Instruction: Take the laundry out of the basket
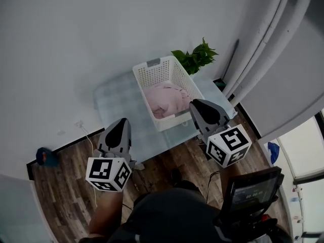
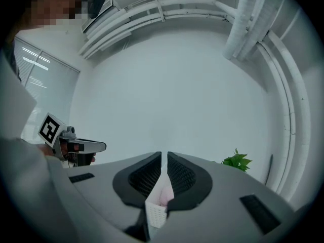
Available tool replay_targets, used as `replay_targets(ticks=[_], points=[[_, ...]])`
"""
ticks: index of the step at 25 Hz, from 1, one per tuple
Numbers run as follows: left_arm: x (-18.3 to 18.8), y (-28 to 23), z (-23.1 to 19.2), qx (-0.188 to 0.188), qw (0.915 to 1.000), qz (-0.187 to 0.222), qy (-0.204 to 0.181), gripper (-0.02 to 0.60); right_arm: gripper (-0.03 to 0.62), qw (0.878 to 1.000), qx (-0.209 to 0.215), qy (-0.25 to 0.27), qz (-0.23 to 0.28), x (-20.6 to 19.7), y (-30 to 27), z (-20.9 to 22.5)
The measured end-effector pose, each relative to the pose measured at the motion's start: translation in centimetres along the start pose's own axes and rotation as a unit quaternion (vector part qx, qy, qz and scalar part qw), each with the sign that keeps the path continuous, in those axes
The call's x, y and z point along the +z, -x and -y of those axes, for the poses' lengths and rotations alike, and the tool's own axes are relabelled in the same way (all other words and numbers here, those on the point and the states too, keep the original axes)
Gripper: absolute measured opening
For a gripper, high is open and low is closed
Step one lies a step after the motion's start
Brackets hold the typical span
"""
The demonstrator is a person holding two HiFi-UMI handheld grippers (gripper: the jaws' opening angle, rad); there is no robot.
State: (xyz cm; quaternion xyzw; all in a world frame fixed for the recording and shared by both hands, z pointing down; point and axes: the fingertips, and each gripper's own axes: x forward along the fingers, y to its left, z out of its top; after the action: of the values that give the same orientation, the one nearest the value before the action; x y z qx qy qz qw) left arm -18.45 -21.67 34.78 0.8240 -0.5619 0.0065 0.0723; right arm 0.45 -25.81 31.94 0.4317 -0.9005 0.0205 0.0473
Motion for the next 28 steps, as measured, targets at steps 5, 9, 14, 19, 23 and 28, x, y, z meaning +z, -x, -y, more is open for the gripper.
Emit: replay_targets(ticks=[5, 9, 14, 19, 23, 28], points=[[0.9, -3.6, 0.0, 0.03, 0.9995, 0.002, -0.003, 0.008, 0.025, 0.999, 0.031, 0.007, 0.007, 0.9, -2.2, 3.7], [1.8, -5.7, 0.7, 0.045, 0.9988, 0.011, -0.013, 0.008, 0.028, 0.998, 0.06, 0.016, 0.0, 0.9, -3.4, 5.8], [2.3, -7.5, 1.5, 0.059, 0.998, 0.013, -0.018, 0.008, 0.064, 0.995, 0.102, 0.02, -0.003, 0.8, -5.1, 7.5], [2.0, -8.3, 0.6, 0.082, 0.9964, 0.002, -0.021, 0.008, 0.103, 0.991, 0.131, 0.024, -0.016, -0.1, -7.1, 7.8], [2.0, -9.2, -0.8, 0.083, 0.9963, 0.001, -0.022, 0.008, 0.152, 0.987, 0.147, 0.04, -0.039, -1.0, -9.4, 7.5], [1.1, -10.5, -3.1, 0.075, 0.9969, -0.013, -0.019, 0.008, 0.25, 0.979, 0.17, 0.057, -0.094, -3.4, -12.7, 6.3]])
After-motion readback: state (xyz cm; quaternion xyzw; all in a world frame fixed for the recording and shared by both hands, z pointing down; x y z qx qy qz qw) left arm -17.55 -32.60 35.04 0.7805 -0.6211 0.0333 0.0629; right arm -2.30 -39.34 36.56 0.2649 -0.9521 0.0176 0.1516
